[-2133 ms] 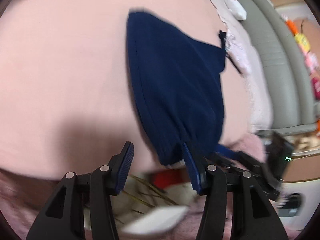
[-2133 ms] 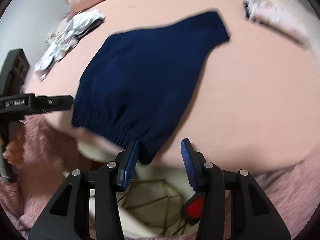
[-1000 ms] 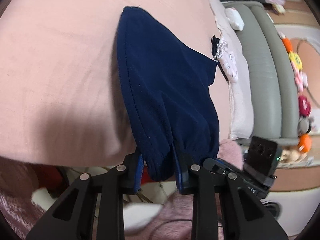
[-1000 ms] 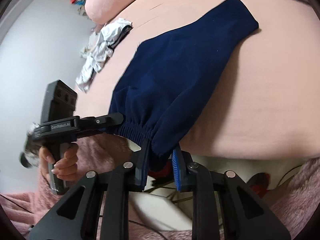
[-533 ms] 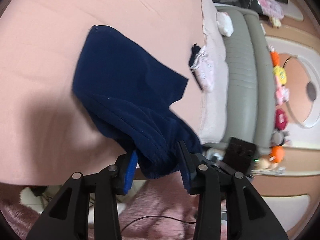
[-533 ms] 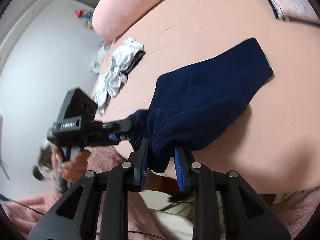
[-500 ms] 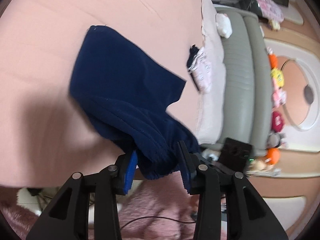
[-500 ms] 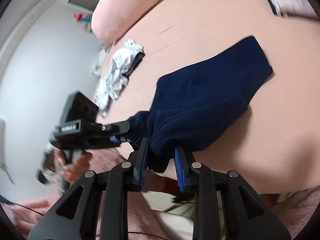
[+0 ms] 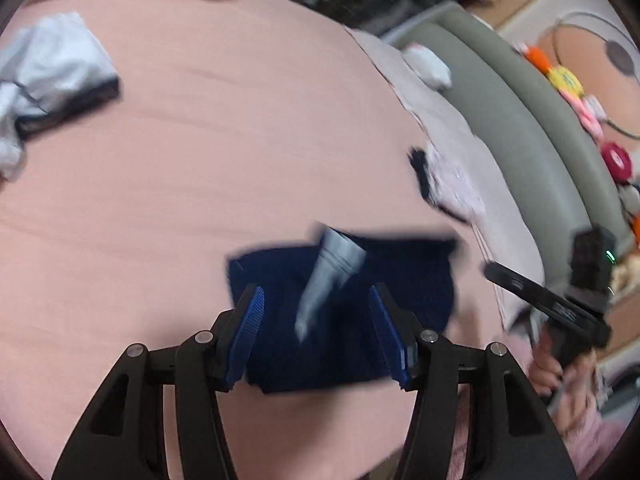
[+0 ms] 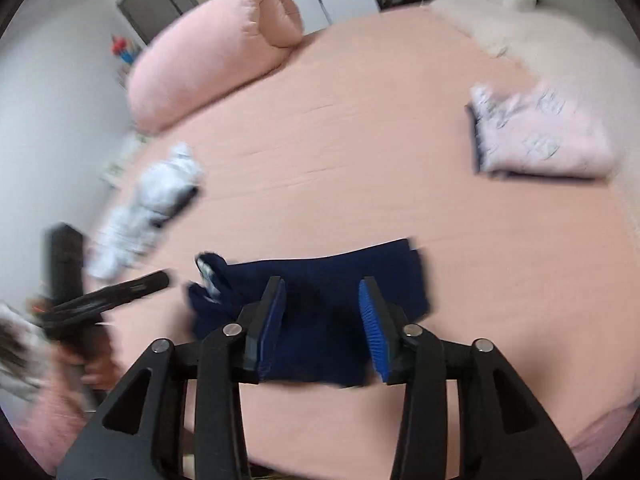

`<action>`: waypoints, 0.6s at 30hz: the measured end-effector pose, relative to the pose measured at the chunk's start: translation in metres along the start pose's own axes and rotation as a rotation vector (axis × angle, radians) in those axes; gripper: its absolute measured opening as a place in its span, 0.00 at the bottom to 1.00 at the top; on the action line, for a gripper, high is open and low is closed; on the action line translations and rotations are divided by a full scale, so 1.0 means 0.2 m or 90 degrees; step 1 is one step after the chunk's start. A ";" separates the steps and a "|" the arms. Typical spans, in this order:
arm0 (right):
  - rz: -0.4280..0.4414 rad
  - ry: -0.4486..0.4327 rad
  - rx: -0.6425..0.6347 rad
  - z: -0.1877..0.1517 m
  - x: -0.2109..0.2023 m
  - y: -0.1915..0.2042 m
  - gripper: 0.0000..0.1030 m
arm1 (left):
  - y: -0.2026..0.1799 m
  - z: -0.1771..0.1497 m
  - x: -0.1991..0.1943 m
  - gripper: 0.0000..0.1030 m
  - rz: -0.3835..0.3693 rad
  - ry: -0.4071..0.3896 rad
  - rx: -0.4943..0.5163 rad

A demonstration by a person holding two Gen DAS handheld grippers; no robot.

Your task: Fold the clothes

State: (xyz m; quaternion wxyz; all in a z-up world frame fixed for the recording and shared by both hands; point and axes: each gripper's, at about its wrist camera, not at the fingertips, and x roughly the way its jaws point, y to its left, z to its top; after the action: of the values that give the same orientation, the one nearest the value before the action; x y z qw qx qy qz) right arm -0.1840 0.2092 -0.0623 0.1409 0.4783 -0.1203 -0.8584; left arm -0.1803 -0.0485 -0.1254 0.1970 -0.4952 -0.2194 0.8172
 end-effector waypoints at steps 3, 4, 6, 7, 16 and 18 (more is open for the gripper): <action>0.001 0.042 0.013 -0.05 0.11 0.00 0.39 | -0.04 -0.03 0.06 0.55 0.001 0.028 0.042; 0.010 0.046 0.017 -0.07 0.11 -0.02 0.39 | -0.06 -0.03 0.08 0.55 0.015 0.034 0.058; 0.016 0.056 0.023 -0.11 0.14 -0.04 0.39 | -0.07 -0.04 0.13 0.55 0.047 0.044 0.090; 0.006 0.059 0.024 -0.13 0.15 -0.05 0.39 | -0.08 -0.04 0.15 0.55 0.063 0.048 0.106; -0.113 0.140 -0.036 -0.20 0.28 -0.11 0.43 | 0.00 0.01 0.14 0.55 0.166 0.059 0.054; -0.095 0.125 -0.031 -0.20 0.22 -0.12 0.43 | 0.05 0.00 0.08 0.55 0.103 0.051 0.007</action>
State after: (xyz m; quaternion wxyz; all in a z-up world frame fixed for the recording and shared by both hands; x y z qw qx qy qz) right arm -0.1748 0.2121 -0.1266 0.0995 0.5643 -0.0488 -0.8181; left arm -0.1897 -0.0485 -0.1432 0.1416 -0.5425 -0.1665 0.8111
